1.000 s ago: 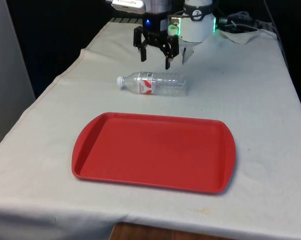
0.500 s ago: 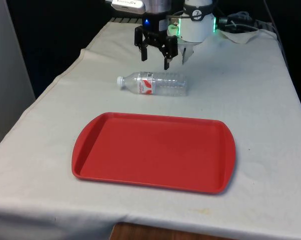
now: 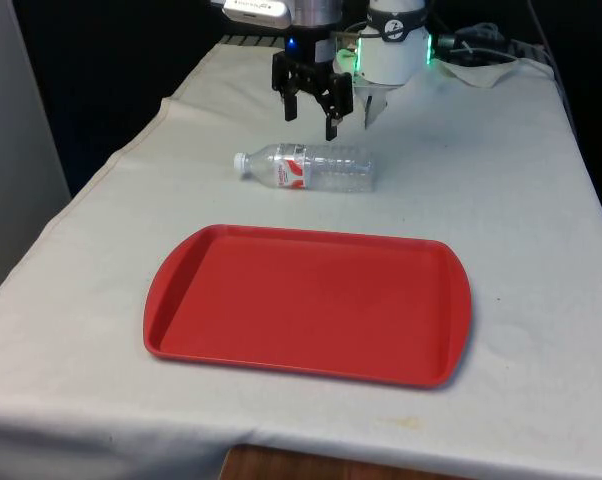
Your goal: Place the bottle upright on the tray.
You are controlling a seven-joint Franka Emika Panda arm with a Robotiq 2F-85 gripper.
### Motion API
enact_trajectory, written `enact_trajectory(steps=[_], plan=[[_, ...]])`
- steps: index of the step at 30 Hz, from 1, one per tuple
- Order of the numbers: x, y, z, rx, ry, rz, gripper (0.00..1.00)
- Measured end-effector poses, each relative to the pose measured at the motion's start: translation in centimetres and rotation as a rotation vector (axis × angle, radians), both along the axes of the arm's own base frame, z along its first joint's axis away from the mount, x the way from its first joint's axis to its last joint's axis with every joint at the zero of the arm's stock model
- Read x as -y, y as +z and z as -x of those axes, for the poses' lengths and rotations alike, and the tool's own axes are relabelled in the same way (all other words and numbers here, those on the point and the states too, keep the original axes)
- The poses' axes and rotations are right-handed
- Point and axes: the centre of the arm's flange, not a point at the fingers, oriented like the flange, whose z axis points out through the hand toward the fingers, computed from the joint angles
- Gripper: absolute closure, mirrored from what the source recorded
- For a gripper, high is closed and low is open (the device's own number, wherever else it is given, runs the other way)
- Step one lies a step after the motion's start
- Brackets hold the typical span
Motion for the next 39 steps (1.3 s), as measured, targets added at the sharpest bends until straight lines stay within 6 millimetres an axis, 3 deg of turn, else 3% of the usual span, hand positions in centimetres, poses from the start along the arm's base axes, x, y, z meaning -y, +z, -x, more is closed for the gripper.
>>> enact_trajectory(steps=[39], plan=[[0.00,-0.18,0.06,0.003,-0.255,-0.003,0.00]])
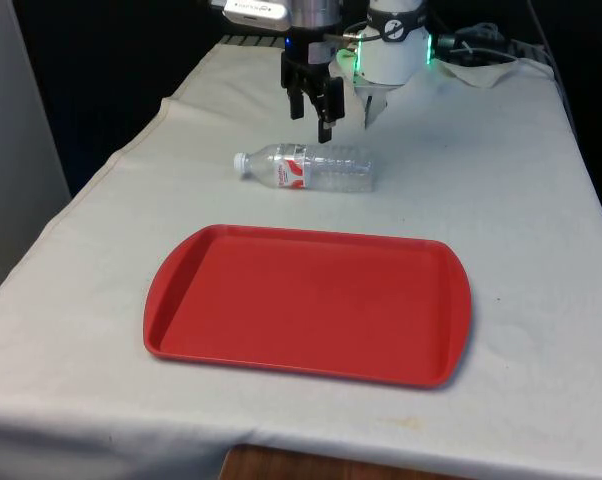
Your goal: Place the bottle upright on the tray.
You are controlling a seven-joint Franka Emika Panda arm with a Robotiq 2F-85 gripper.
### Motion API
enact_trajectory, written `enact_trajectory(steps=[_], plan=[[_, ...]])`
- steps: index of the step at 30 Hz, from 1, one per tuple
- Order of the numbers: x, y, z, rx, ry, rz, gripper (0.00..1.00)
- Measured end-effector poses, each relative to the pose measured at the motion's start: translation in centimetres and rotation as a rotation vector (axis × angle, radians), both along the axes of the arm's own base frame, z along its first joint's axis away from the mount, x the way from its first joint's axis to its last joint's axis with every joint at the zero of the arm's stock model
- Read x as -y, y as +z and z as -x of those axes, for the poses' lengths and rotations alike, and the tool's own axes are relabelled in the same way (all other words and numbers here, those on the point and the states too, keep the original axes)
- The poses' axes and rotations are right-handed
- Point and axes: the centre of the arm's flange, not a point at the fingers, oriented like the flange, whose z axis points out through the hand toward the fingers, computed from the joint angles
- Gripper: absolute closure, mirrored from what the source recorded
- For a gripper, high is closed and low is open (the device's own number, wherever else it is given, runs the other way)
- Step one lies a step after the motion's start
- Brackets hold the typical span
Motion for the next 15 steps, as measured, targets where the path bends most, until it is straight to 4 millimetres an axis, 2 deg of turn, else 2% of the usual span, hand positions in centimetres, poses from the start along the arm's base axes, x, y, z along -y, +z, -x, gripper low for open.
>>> enact_trajectory(steps=[15], plan=[[0.00,-0.09,0.03,0.001,-0.099,-0.001,0.00]])
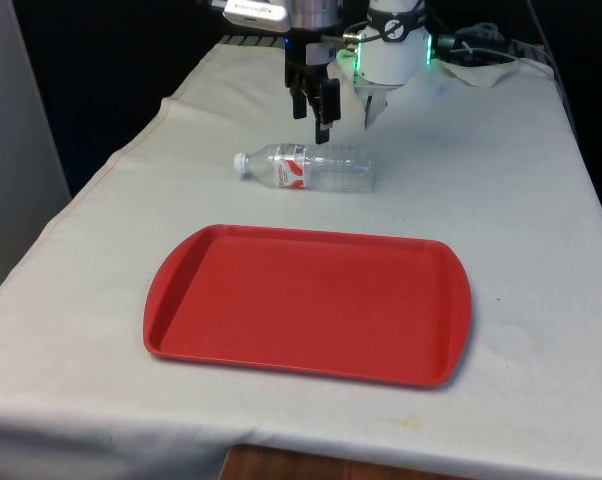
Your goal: Place the bottle upright on the tray.
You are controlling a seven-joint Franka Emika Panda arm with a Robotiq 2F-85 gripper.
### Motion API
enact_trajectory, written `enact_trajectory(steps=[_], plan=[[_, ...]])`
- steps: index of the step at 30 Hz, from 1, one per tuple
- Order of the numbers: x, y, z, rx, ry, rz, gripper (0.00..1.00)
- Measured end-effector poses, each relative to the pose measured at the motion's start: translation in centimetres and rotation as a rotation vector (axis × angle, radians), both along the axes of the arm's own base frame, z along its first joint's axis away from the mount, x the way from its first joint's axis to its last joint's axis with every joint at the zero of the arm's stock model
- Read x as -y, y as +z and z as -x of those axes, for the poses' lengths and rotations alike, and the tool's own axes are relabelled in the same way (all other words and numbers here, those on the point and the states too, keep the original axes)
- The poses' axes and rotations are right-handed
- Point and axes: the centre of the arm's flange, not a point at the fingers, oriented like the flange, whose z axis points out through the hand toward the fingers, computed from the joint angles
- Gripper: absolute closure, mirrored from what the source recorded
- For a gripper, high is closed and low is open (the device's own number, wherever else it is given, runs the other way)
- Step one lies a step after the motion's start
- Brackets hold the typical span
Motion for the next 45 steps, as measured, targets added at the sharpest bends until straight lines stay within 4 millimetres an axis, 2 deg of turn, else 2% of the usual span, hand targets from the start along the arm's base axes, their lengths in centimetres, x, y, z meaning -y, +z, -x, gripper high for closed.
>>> enact_trajectory(steps=[45], plan=[[0.09,-0.10,-0.27,0.011,-0.286,0.002,0.00]])
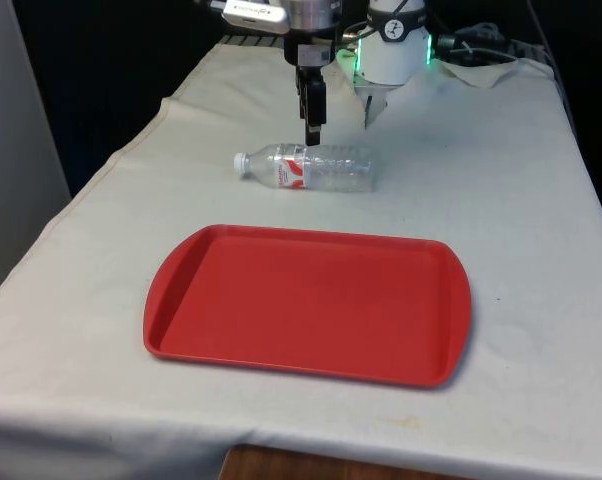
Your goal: Place the bottle upright on the tray.
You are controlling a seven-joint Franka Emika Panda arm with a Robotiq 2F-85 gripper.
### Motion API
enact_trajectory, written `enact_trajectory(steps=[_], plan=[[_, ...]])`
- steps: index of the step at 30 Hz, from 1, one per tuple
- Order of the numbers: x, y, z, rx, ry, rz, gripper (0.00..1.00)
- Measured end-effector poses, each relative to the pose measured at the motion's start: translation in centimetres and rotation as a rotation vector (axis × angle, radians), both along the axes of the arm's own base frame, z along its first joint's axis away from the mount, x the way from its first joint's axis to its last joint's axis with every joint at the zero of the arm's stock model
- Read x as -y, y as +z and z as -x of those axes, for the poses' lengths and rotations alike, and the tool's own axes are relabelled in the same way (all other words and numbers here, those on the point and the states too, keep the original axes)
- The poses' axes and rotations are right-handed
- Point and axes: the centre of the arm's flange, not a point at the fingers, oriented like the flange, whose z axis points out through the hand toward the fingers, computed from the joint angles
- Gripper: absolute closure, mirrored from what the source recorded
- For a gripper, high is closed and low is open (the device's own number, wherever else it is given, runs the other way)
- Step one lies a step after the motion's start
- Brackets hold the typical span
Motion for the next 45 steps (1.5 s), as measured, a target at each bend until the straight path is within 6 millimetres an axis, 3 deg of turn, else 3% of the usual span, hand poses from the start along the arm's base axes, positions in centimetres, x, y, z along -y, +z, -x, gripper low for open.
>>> enact_trajectory(steps=[27,45], plan=[[0.4,-0.1,-1.1,0.023,-0.132,-0.046,0.00],[2.3,-0.7,-0.6,0.029,-0.193,-0.110,0.00]])
